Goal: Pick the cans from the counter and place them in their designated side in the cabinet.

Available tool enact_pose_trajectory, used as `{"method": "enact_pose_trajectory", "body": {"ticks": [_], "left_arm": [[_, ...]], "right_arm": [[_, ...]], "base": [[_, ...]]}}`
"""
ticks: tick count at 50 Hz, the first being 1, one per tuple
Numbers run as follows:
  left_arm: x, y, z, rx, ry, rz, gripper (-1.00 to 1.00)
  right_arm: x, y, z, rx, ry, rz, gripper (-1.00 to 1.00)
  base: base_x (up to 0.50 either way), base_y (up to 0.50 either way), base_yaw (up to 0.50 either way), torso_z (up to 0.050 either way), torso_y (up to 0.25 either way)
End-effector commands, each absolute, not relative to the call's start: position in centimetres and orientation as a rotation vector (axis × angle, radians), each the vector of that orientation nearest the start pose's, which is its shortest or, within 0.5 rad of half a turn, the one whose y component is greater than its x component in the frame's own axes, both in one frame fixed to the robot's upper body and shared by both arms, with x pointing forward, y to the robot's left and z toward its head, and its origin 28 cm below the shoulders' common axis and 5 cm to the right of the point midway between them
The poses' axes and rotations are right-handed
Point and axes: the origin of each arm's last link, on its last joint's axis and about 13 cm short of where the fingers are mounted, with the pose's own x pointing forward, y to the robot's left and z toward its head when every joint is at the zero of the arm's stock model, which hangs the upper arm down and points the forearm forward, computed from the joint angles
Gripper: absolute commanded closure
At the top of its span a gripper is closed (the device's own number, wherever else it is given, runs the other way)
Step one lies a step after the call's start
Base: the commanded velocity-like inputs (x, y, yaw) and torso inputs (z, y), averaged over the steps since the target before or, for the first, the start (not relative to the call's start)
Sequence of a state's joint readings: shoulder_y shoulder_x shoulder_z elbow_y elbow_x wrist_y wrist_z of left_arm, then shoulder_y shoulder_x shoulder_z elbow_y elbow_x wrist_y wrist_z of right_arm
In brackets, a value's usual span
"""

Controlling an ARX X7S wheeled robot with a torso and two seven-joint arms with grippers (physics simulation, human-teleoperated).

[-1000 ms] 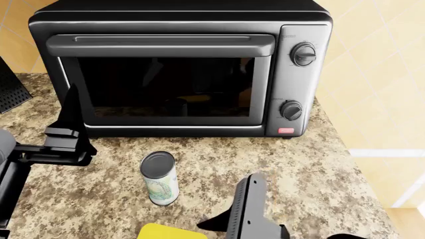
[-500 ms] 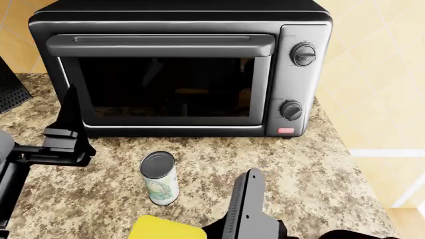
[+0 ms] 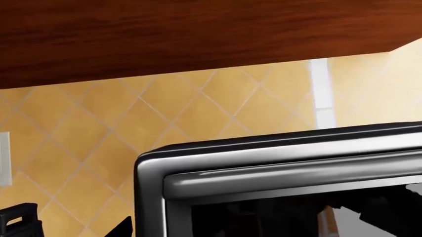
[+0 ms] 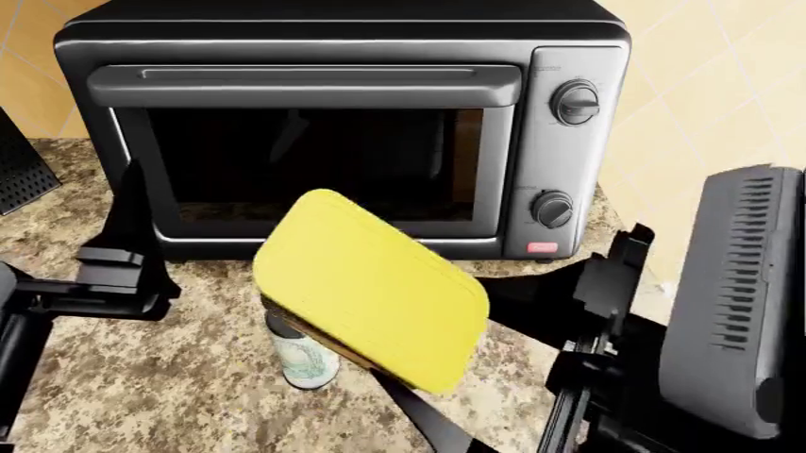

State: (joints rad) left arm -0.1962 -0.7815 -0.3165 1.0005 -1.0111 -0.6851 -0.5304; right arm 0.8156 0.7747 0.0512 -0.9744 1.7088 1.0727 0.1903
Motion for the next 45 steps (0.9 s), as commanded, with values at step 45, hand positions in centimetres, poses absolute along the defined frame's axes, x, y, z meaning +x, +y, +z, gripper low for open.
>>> {"method": "enact_pose_trajectory", "body": {"ticks": [45], "left_arm": [[15.7, 26.9, 23.9, 0.103, -0.429, -0.042, -1.00]], "right_arm": [[18.0, -10.5, 37.1, -0.166, -0.634, 0.522, 1.00]], "base": [[0.00, 0.00, 0.00, 0.000, 0.000]]}}
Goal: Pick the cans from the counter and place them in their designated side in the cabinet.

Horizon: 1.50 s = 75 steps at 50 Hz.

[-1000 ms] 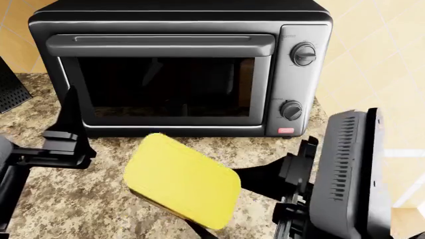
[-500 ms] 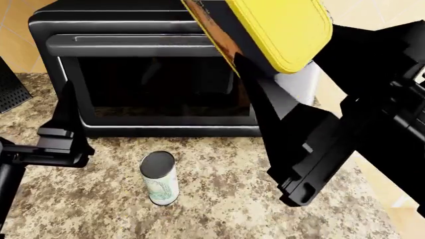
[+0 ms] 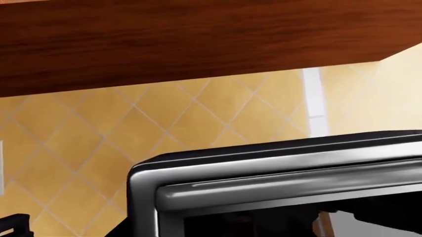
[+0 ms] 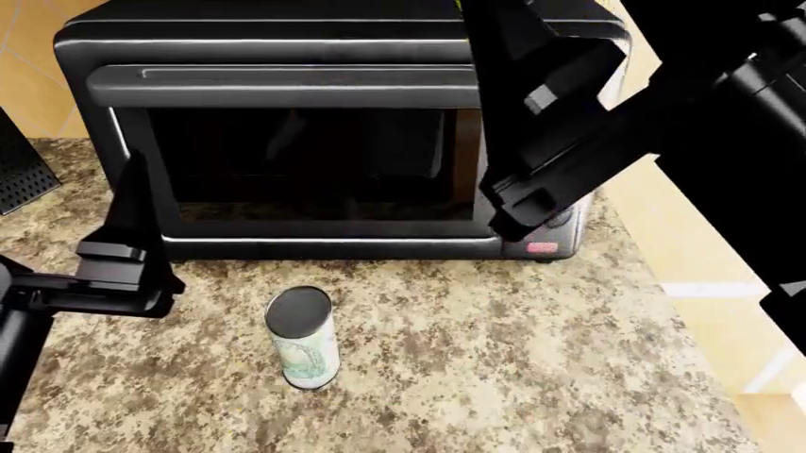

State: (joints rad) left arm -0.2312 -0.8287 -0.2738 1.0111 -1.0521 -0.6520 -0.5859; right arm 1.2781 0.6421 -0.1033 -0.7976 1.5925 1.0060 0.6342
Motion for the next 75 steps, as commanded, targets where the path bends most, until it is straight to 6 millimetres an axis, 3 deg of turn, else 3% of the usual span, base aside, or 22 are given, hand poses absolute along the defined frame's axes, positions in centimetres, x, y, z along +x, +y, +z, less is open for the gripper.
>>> {"method": "enact_pose_trajectory", "body": {"ticks": [1, 11, 19, 41, 58, 75], "left_arm": [[15.7, 26.9, 24.0, 0.103, -0.430, -0.042, -1.00], [15.7, 27.0, 24.2, 0.100, -0.433, -0.039, -1.00], [15.8, 26.9, 24.2, 0.102, -0.434, -0.043, -1.00], [15.9, 26.9, 24.2, 0.096, -0.436, -0.044, -1.00], [16.0, 27.0, 24.4, 0.095, -0.438, -0.041, -1.00], [16.2, 26.9, 24.3, 0.092, -0.432, -0.040, -1.00]], "right_arm": [[18.1, -10.5, 37.5, -0.167, -0.644, 0.519, 1.00], [18.8, -10.2, 41.1, -0.183, -0.722, 0.489, 1.00], [19.6, -10.5, 44.1, -0.177, -0.773, 0.365, 1.00], [21.7, -10.8, 52.0, -0.134, -0.740, 0.156, 1.00], [23.4, -12.3, 54.8, -0.032, -0.492, -0.011, 1.00], [25.5, -12.6, 57.1, -0.022, -0.329, 0.003, 1.00]], "base": [[0.00, 0.00, 0.00, 0.000, 0.000], [0.00, 0.00, 0.00, 0.000, 0.001], [0.00, 0.00, 0.00, 0.000, 0.000], [0.00, 0.00, 0.00, 0.000, 0.000], [0.00, 0.00, 0.00, 0.000, 0.000], [0.00, 0.00, 0.00, 0.000, 0.001]]}}
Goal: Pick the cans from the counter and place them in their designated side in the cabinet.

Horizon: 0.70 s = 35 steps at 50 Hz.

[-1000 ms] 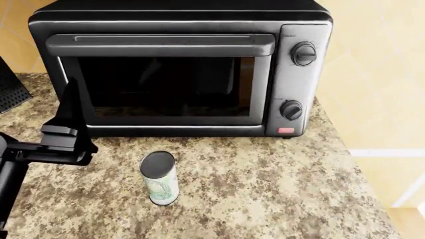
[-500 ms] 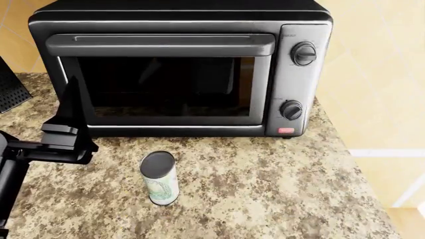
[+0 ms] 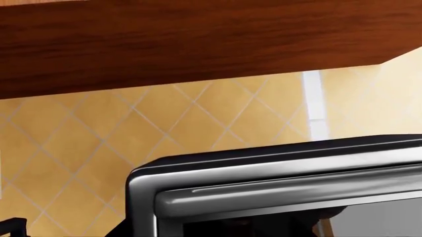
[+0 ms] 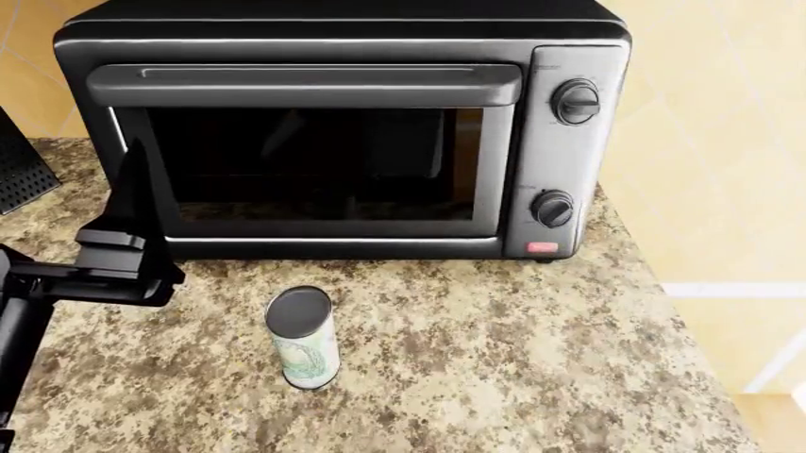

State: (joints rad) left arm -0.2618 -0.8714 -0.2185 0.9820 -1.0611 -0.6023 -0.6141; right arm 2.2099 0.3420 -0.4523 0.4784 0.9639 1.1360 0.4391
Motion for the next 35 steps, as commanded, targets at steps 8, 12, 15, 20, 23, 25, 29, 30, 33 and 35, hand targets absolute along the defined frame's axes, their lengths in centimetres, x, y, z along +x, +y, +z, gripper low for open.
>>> {"method": "enact_pose_trajectory", "body": {"ticks": [8, 12, 15, 20, 23, 25, 29, 30, 33, 35], "left_arm": [[16.3, 26.9, 24.1, 0.095, -0.427, -0.042, -1.00], [16.4, 26.9, 24.0, 0.096, -0.424, -0.042, -1.00], [16.4, 26.8, 24.0, 0.098, -0.423, -0.046, -1.00], [16.5, 26.8, 23.9, 0.099, -0.421, -0.045, -1.00], [16.5, 26.8, 23.9, 0.098, -0.421, -0.044, -1.00], [16.5, 26.8, 23.9, 0.098, -0.421, -0.043, -1.00], [16.5, 26.9, 24.0, 0.097, -0.422, -0.043, -1.00], [16.5, 26.9, 24.0, 0.098, -0.422, -0.043, -1.00], [16.4, 26.9, 24.0, 0.097, -0.422, -0.042, -1.00], [16.4, 26.9, 24.0, 0.096, -0.422, -0.042, -1.00]], "right_arm": [[26.5, -12.7, 57.6, -0.024, -0.285, -0.020, 1.00], [26.9, -12.8, 57.6, -0.025, -0.247, -0.034, 1.00], [27.3, -12.9, 57.3, -0.021, -0.214, -0.040, 1.00], [27.8, -13.1, 56.9, -0.008, -0.171, -0.039, 1.00], [28.0, -13.1, 56.6, -0.010, -0.141, -0.022, 1.00], [28.1, -13.0, 56.4, -0.013, -0.118, -0.008, 1.00], [28.3, -12.9, 56.1, -0.020, -0.085, 0.003, 1.00], [28.4, -12.9, 56.0, -0.021, -0.081, 0.004, 1.00], [28.4, -12.9, 56.0, -0.024, -0.074, 0.006, 1.00], [28.5, -12.9, 55.9, -0.027, -0.069, 0.008, -1.00]], "base": [[0.00, 0.00, 0.00, 0.000, 0.001], [0.00, 0.00, 0.00, 0.000, 0.000], [0.00, 0.00, 0.00, 0.000, 0.000], [0.00, 0.00, 0.00, 0.000, 0.002], [0.00, 0.00, 0.00, 0.000, 0.000], [0.00, 0.00, 0.00, 0.000, 0.000], [0.00, 0.00, 0.00, 0.000, 0.000], [0.00, 0.00, 0.00, 0.000, 0.010], [0.00, 0.00, 0.00, 0.000, 0.000], [0.00, 0.00, 0.00, 0.000, 0.000]]}}
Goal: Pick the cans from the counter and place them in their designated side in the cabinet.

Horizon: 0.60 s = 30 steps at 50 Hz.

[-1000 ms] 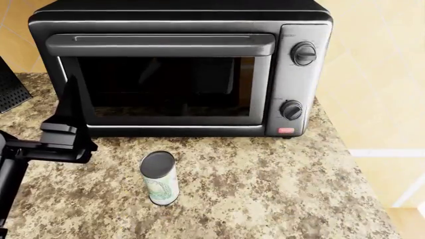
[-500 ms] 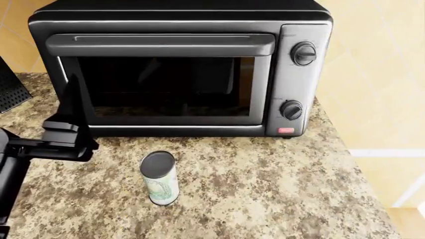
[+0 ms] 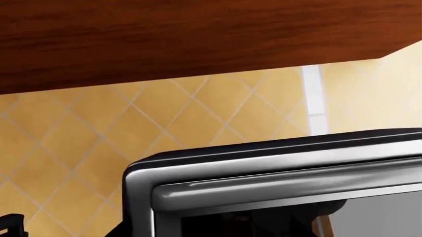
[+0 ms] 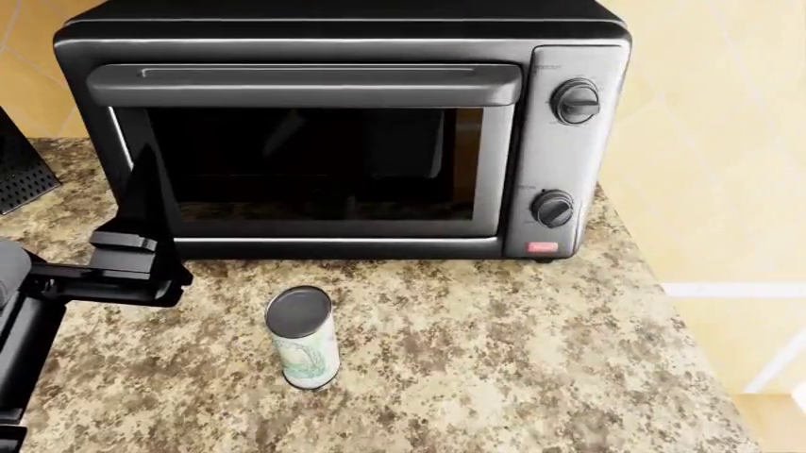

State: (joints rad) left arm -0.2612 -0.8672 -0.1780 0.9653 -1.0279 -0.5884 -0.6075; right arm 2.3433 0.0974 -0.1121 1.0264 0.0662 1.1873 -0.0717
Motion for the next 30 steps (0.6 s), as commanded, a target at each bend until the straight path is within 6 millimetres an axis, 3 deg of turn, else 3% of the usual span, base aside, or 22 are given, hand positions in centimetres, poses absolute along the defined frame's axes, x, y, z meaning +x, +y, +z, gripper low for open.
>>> {"method": "enact_pose_trajectory", "body": {"ticks": [1, 18, 30], "left_arm": [[16.4, 26.9, 24.0, 0.096, -0.422, -0.041, -1.00], [16.4, 26.9, 24.2, 0.094, -0.426, -0.040, -1.00], [16.4, 26.8, 24.3, 0.094, -0.430, -0.041, -1.00]], "right_arm": [[28.5, -12.9, 55.9, -0.029, -0.067, 0.009, -1.00], [27.7, -13.2, 56.4, -0.058, -0.098, 0.011, -1.00], [25.1, -12.4, 58.4, -0.120, -0.261, 0.053, -1.00]], "base": [[0.00, 0.00, 0.00, 0.000, 0.000], [0.00, 0.00, 0.00, 0.000, 0.000], [0.00, 0.00, 0.00, 0.000, 0.000]]}}
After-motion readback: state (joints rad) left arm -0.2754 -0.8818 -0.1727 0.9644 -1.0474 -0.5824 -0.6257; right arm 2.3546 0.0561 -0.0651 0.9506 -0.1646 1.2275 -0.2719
